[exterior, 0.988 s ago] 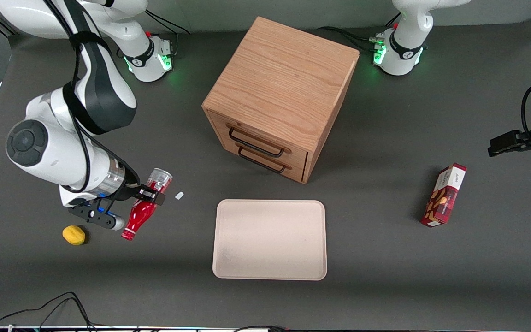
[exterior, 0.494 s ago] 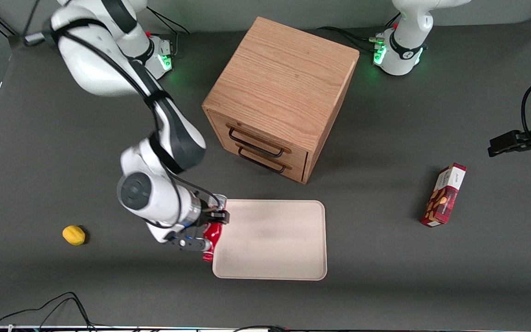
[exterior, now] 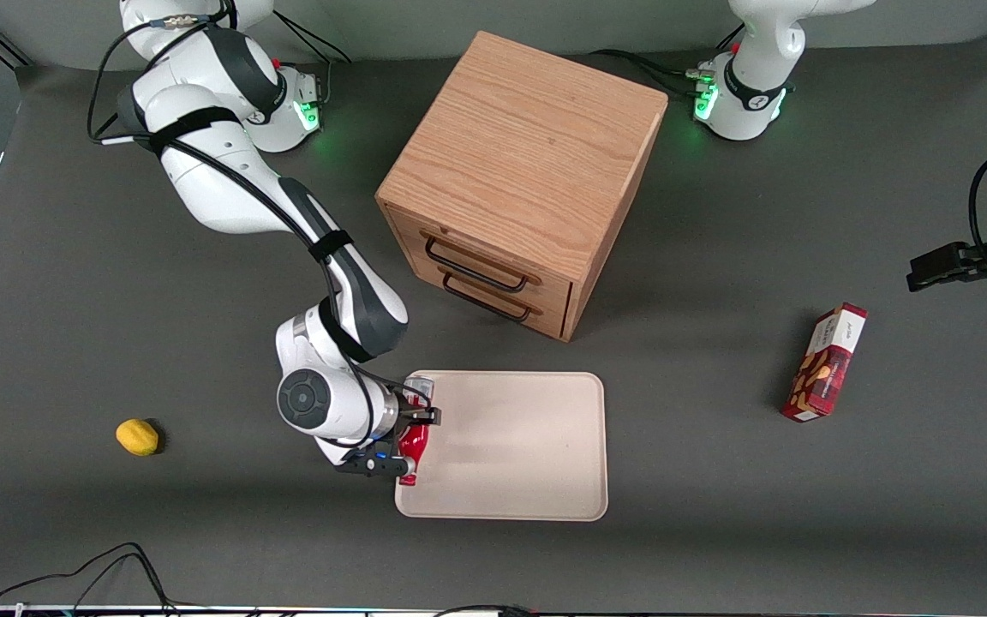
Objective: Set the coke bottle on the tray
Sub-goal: 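Carry the upright bottle over the cream tray and lower it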
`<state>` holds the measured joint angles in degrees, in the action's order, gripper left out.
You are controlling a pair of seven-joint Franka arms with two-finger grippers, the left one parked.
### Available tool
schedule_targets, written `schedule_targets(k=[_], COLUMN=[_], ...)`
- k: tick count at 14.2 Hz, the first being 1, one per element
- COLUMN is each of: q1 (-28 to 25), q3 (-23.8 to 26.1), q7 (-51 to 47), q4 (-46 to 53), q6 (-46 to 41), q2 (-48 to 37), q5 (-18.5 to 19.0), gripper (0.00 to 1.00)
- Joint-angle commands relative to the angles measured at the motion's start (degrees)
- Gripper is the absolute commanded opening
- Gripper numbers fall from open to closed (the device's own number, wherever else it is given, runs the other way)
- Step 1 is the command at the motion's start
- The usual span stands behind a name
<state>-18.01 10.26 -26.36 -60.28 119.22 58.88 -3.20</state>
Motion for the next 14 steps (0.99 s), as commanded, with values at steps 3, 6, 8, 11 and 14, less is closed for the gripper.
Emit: schedule_targets(k=[3,6,8,11,14], q1=[-0.5,-0.5,-0.5,-0.5,-0.4], q3=[0.4,0.0,0.1,0.1,0.1], q7=[0.1,0.1,0.0,0.0,0.0], q4=[2.6,2.7,2.6,2.6,1.9], q6=[0.1,0.1,0.1,0.1,0.1], q2=[1.8,1.7,1.6,1.6,1.6], q5=[1.7,2.4,3.6,3.7,4.1], gripper=[0.00,1.00,1.00,1.00,1.00])
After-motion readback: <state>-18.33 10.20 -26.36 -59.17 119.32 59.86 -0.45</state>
